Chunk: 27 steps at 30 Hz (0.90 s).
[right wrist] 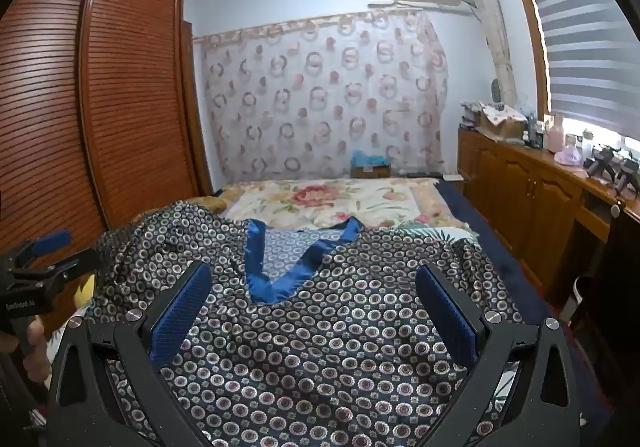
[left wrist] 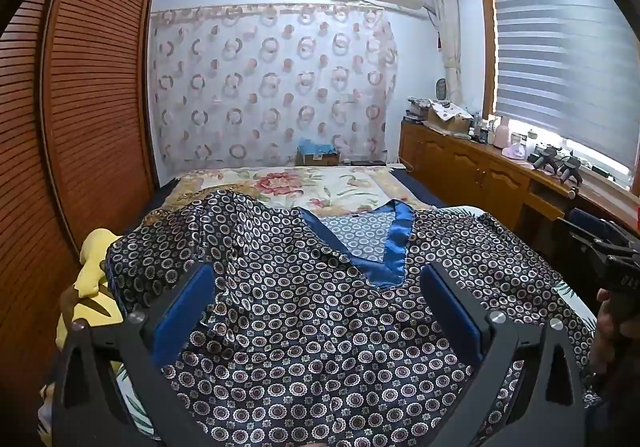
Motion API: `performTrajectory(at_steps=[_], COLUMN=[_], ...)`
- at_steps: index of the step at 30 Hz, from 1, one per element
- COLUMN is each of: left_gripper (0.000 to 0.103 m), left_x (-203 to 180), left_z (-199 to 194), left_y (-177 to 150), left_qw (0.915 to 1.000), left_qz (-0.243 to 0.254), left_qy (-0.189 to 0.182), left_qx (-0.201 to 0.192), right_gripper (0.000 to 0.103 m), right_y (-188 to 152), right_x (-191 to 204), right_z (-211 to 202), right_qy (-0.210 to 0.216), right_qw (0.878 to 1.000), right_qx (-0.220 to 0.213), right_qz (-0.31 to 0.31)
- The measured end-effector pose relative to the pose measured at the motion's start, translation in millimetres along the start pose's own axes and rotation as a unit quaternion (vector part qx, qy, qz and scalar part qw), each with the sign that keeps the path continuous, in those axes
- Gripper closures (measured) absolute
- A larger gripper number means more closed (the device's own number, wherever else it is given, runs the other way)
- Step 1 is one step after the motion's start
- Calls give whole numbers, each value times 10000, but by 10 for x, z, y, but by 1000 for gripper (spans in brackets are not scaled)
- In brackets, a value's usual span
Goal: Fold small clothes
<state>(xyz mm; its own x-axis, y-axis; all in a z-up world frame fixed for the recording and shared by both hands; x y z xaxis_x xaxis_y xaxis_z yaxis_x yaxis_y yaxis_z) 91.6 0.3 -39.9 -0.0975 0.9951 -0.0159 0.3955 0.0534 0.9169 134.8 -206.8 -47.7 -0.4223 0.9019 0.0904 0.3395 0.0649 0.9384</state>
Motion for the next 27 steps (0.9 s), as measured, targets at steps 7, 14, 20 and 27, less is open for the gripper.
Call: performTrajectory(at_steps=[7, 14, 20, 27], left_gripper=[0, 0, 0, 0], left_x=[32, 23, 13, 34], left_z=[-10, 30, 39, 55], left_y=[-42, -97, -48, -50], left_qw=[10000, 10000, 10000, 10000], left_qz=[-22, 6, 18, 19], left_qy=[21, 51, 45, 52], left_qx=[-15, 49, 75, 82], right_gripper=[0, 0, 0, 0], right_y=[18, 13, 21, 29], right_x=[24, 22, 24, 22], right_z=[-13, -33, -9, -12], right_qy=[14, 22, 18, 17], right_qw=[10000, 10000, 10000, 10000], right_qx=[-32, -62, -28, -33], right_qz=[5, 6, 10, 12])
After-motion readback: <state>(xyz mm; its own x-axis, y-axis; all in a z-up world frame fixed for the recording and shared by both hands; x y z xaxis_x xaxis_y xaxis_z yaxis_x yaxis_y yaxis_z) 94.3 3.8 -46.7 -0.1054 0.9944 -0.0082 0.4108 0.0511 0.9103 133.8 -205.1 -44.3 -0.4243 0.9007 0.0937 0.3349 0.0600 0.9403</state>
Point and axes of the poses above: each gripper's, at about its wrist camera, not at the fingertips, and z roughly the way its jaws point, x to its left, y to its top, the point moved 10 cm from there along z, roughly the way its jaws point, and after that the axes turned 5 degrees about y, right-handed, at the moved point
